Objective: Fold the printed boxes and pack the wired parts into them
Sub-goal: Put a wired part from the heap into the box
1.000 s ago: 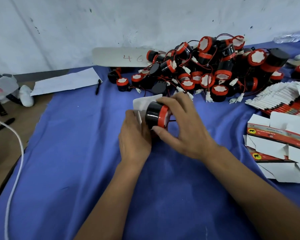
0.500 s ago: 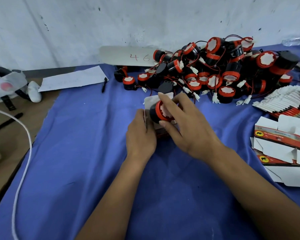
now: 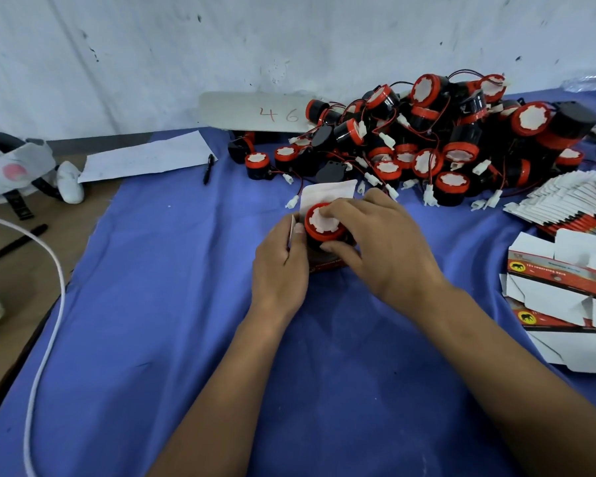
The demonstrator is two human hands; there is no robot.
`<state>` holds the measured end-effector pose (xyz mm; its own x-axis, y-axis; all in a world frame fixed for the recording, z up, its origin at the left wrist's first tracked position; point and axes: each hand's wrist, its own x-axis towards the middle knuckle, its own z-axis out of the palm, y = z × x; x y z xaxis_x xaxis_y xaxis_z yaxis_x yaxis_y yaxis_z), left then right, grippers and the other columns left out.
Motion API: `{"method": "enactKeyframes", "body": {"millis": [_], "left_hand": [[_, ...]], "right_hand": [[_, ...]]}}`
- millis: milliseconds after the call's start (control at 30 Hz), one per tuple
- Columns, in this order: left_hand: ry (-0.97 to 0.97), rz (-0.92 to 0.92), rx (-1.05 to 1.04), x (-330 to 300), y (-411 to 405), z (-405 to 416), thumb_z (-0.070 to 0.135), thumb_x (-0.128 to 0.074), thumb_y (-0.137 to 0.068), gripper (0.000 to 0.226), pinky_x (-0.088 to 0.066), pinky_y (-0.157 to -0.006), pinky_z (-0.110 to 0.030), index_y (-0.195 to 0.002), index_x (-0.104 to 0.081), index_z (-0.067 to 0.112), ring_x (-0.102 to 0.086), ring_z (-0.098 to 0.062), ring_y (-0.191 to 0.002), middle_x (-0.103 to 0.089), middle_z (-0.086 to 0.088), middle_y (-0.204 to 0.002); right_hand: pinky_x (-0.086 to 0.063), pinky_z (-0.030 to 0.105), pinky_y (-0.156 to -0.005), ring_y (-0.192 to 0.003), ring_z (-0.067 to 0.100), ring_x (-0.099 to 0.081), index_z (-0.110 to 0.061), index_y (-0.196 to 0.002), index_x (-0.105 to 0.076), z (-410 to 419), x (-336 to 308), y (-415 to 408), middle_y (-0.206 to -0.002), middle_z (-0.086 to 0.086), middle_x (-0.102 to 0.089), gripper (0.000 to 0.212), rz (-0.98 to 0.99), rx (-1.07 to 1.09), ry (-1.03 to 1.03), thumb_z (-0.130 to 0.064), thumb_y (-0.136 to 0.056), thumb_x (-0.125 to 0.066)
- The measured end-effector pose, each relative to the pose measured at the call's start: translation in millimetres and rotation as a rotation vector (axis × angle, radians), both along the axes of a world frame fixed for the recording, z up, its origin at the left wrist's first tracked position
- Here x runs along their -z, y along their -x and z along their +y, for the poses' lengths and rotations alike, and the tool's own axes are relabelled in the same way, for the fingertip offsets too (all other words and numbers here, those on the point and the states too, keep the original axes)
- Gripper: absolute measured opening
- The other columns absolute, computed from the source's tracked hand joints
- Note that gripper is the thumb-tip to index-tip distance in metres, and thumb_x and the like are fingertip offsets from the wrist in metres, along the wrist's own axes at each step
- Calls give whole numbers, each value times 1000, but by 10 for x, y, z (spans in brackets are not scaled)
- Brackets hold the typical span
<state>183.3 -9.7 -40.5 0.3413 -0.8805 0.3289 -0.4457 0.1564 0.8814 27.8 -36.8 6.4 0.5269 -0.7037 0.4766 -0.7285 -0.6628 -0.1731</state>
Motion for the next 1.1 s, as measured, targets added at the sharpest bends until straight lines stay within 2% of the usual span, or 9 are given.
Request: {"method": "enactKeyframes", "body": {"millis": [167, 300, 400, 467, 533, 733, 833, 933, 1100], "left_hand": [[24, 5, -17, 15, -10, -15, 40, -32, -106, 40, -53, -81, -41, -100, -67, 20, -64, -12, -89, -71, 8, -93], [22, -17, -42, 23, -15, -15, 40, -37, -106, 41, -49, -75, -44, -93, -60, 9, -58, -23, -82, -67, -4, -87], [-11, -21, -92, 37, -25, -35, 31, -41, -110, 36, -46, -73, -49, -89, -53, 4, -52, -25, -76, -62, -12, -84], [-21, -21, -106, 34, -21, -39, 29, -41, -110, 35, -44, -69, -46, -87, -51, 4, -47, -19, -72, -60, -12, -83], [-21, -26, -102, 37, -18, -37, 30, -40, -110, 35, -42, -66, -43, -88, -49, 4, -46, -19, -72, -60, -13, -84], [4, -15, -73, 35, -11, -20, 41, -34, -102, 36, -43, -66, -32, -89, -55, 15, -54, -16, -78, -65, 0, -86], [4, -12, -76, 30, -12, -16, 38, -36, -101, 27, -42, -65, -26, -88, -56, 26, -56, -8, -78, -65, 10, -84], [21, -19, -65, 15, -19, -5, 37, -38, -102, 23, -41, -67, -26, -90, -57, 30, -58, -6, -79, -66, 14, -85], [27, -66, -53, 16, -31, -12, 39, -39, -99, 20, -38, -64, -28, -84, -53, 37, -55, -5, -72, -60, 19, -75]], "right_hand": [[-39, 45, -98, -113, 19, -45, -33, -132, -65, -28, -84, -4, -138, -17, -60, 39, 86, -39, -20, -40, -94, -65], [-43, 45, -97, -124, 28, -41, -35, -133, -63, -40, -48, 40, -147, 3, -44, 47, 55, 17, 18, -34, -88, -75], [-51, 37, -81, -103, 21, -53, -27, -130, -57, -105, -50, 158, -121, 0, -52, 49, -96, 178, -135, -42, -87, -75], [-55, 37, -74, -82, 17, -63, -21, -107, -66, -157, -77, 246, -88, -6, -65, 27, -180, 248, -257, -41, -90, -73], [-58, 39, -72, -71, 15, -66, -19, -89, -72, -139, -103, 265, -72, -6, -67, 14, -224, 254, -292, -32, -93, -73], [-54, 42, -75, -89, 22, -62, -20, -100, -71, 36, -120, -21, -98, -2, -66, 19, -62, 195, -77, -27, -102, -54], [-50, 39, -74, -90, 23, -58, -18, -107, -69, 69, -76, -132, -103, -1, -57, 35, -10, 205, -86, -41, -106, -42], [-42, 34, -65, -89, 22, -60, -22, -105, -64, 75, -111, -151, -101, -1, -58, 43, 30, 223, -86, -61, -98, -47], [-36, 31, -62, -86, 23, -62, -29, -105, -65, 18, -247, -199, -95, -2, -67, 33, 153, 216, -60, -58, -90, -60]]}}
